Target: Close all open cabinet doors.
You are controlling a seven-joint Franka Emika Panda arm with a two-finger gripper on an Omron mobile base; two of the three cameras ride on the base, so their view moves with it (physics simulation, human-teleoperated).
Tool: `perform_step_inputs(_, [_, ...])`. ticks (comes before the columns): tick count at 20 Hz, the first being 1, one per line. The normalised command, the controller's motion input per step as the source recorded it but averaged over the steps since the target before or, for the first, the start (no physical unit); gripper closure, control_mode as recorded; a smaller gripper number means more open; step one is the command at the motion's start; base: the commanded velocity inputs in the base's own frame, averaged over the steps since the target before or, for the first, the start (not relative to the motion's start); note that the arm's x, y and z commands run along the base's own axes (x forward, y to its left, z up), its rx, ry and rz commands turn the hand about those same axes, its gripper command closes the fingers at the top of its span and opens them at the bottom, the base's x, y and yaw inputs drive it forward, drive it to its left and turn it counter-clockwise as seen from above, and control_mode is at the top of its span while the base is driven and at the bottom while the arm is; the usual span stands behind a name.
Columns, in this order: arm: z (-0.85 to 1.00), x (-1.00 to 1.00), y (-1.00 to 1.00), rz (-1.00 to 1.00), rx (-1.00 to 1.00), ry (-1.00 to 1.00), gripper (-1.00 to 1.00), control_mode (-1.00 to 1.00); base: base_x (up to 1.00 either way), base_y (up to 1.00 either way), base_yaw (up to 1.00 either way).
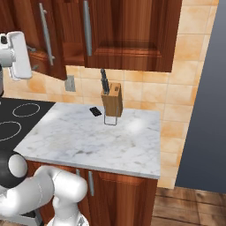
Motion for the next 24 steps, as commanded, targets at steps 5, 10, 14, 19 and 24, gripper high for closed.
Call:
perform_step_inputs(5, [0.0, 0.91, -0.4, 0.13, 0.02, 0.06, -1.0, -1.0, 0.0, 0.0, 0.0])
perform_step_inputs(10, [0.0, 0.9, -0.37, 0.11, 0.02, 0.09, -1.0, -1.0, 0.0, 0.0, 0.0])
perform_step_inputs(14, [-0.04, 0.92, -0.31, 0.1, 0.02, 0.11, -1.0, -1.0, 0.0, 0.0, 0.0])
perform_step_inputs(19, [-0.28, 0.83, -0.23, 0.09, 0.01, 0.18, -1.0, -1.0, 0.0, 0.0, 0.0])
perform_step_inputs(24, [-0.82, 0.0, -0.04, 0.05, 0.0, 0.09, -1.0, -1.0, 0.0, 0.0, 0.0])
